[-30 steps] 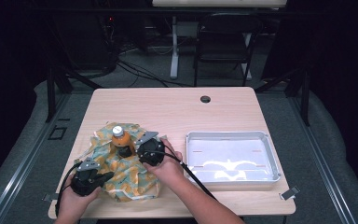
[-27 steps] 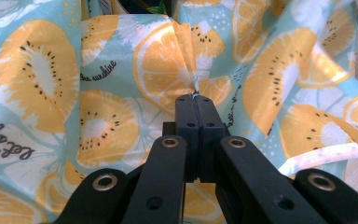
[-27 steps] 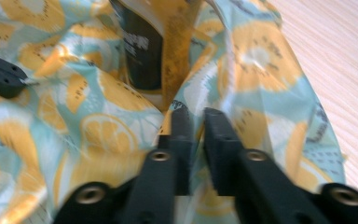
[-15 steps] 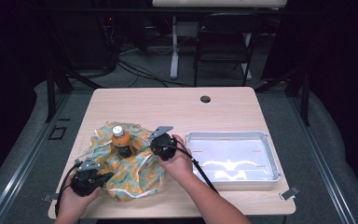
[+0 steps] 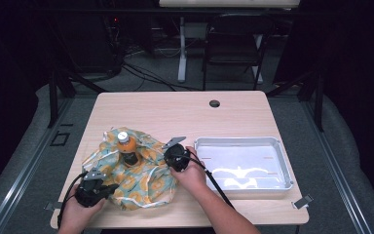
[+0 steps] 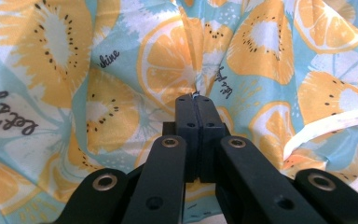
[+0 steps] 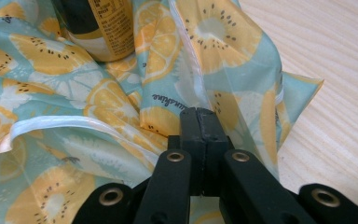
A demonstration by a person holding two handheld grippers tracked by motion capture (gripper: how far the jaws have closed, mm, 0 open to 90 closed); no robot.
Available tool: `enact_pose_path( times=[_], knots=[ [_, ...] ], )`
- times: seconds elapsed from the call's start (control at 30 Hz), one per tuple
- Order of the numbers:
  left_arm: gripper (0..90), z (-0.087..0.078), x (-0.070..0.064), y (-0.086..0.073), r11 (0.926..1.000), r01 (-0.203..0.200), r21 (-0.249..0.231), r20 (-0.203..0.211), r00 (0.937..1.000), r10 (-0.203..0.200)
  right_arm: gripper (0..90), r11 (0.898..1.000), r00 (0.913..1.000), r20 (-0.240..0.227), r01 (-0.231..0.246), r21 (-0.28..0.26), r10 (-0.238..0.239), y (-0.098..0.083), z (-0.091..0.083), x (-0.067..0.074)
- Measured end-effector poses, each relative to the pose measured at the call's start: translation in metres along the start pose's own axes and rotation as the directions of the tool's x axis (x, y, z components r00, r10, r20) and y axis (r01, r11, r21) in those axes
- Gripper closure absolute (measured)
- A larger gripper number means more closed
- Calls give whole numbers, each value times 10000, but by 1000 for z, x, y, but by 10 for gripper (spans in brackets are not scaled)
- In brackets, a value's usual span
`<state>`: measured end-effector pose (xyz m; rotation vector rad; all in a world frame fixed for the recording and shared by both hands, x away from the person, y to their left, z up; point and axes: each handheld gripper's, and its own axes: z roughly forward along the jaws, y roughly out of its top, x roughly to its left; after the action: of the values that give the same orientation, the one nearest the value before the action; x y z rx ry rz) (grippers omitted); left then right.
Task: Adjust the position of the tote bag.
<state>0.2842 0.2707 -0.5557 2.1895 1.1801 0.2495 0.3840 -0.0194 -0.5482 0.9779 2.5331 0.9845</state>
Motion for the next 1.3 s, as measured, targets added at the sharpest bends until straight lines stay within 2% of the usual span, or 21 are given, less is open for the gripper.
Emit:
enact_pose_path(
  times=[0.13, 0.27, 0.3, 0.4, 0.47, 0.6, 0.8, 0.97, 1.03, 1.17, 1.3],
  knots=[
    [900, -4, 0, 0, 9990, 192, -394, 22, 9998, -191, 900, 9997, 9997, -180, -166, -205, 163, 0, 0, 0],
    [873, -16, 0, 4, 9942, 348, -1021, 239, 9992, -325, 900, 9990, 9994, -245, -258, -363, 249, 1, -3, 0],
    [868, -19, 1, 5, 9945, 348, -987, 251, 9992, -325, 900, 9988, 9993, -255, -293, -390, 283, 1, -2, 0],
    [836, -27, 2, 6, 9885, 464, -1440, 275, 9987, -429, 900, 9991, 9994, -232, -245, -351, 237, 0, -1, 0],
    [818, -31, 3, 6, 9869, 525, -1525, 222, 9985, -496, 900, 9992, 9994, -223, -256, -298, 250, 0, 0, 0],
    [777, -41, 5, 8, 9808, 523, -1878, -57, 9985, -544, 900, 9992, 9994, -238, -254, -297, 247, -2, 0, -1],
    [702, -50, 14, 16, 9777, 459, -2052, -675, 9959, -609, 900, 9993, 9992, -285, -288, -239, 281, -3, 0, 1],
    [605, -46, 23, 33, 9731, 228, -2293, -1273, 9904, -532, 900, 9992, 9991, -323, -275, -274, 266, -3, 0, 1],
    [582, -43, 26, 38, 9730, 25, -2307, -1521, 9876, -386, 900, 9992, 9990, -328, -302, -244, 293, -3, 0, 1],
    [554, -32, 29, 48, 9766, -88, -2149, -1731, 9845, -292, 900, 9989, 9988, -373, -339, -313, 327, -4, 1, 1],
    [543, -21, 29, 52, 9817, -150, -1898, -1856, 9824, -208, 900, 9987, 9986, -393, -363, -363, 348, -4, 2, 1]
  ],
)
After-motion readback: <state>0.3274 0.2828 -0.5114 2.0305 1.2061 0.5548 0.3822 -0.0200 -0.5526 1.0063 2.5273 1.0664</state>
